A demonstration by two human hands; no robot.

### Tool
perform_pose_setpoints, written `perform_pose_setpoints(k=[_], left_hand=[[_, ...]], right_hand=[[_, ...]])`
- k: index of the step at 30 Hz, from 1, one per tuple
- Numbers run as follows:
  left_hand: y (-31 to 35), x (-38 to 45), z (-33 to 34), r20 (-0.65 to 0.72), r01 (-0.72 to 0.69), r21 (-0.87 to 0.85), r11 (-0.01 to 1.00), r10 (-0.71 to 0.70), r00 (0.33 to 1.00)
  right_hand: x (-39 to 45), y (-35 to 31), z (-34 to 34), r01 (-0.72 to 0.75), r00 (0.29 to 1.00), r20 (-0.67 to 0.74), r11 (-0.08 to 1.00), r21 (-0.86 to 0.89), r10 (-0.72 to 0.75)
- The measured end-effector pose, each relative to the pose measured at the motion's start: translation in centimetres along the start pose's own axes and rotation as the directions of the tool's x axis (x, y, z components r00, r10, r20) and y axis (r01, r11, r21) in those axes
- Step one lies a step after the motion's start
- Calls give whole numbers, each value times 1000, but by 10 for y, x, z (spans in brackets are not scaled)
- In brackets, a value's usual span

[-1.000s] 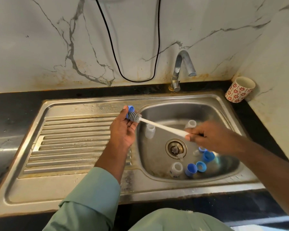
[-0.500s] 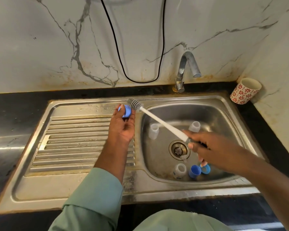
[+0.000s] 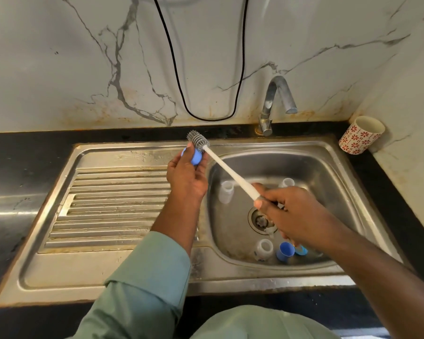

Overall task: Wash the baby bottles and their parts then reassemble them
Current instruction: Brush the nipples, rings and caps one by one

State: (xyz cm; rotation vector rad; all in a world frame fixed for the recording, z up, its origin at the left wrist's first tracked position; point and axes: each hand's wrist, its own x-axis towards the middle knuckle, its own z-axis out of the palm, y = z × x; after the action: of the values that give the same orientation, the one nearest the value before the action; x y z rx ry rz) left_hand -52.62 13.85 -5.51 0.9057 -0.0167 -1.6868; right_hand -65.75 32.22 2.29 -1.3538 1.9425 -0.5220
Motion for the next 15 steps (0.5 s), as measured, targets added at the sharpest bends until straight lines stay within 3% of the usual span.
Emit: perform_pose_setpoints(k=[2, 6, 10, 13, 15], left_hand=[[6, 7, 0, -60, -27, -70, 997, 23, 998], [3, 1, -1, 14, 0, 83, 997, -1, 1000], [18, 10, -2, -43, -47, 42, 998, 49, 998], [16, 9, -4, 91, -3, 220, 976, -17, 996], [12, 7, -4, 121, 23, 227, 974, -52, 991]], right_hand=[[-5, -2, 2, -8, 999, 36, 1000, 12, 8], [1, -3, -1, -60, 998, 6, 994, 97, 59], [-3, -5, 1, -44, 998, 43, 992, 120, 39], [2, -5, 0, -41, 999, -12, 982, 185, 44], [3, -4, -3, -28, 999, -25, 975, 220, 34]])
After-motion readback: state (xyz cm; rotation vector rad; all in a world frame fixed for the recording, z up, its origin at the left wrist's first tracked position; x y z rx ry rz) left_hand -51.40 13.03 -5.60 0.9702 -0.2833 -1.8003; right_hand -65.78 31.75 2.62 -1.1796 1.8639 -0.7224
